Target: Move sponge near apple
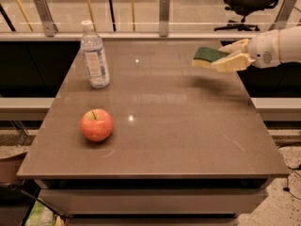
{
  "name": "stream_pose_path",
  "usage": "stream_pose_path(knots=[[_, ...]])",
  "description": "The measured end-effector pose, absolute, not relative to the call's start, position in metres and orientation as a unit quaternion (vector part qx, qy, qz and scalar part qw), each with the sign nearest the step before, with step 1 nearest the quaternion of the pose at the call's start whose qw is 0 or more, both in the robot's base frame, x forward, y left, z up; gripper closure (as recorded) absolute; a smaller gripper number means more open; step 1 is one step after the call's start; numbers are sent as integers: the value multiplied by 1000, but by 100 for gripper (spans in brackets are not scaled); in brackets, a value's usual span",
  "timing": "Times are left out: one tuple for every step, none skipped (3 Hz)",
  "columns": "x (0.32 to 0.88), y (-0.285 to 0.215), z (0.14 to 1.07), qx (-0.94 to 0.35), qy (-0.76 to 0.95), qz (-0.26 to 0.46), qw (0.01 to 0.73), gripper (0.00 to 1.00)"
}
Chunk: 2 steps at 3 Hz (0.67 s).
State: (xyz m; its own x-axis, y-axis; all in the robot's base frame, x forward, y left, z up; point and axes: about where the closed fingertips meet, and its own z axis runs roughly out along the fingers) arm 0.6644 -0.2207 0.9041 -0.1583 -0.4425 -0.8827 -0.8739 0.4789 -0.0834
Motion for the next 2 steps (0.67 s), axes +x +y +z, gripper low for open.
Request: stream_pose_path(knots=[[639, -206, 904, -458, 729, 223, 457, 100], [617, -194, 901, -463, 732, 217, 450, 100]])
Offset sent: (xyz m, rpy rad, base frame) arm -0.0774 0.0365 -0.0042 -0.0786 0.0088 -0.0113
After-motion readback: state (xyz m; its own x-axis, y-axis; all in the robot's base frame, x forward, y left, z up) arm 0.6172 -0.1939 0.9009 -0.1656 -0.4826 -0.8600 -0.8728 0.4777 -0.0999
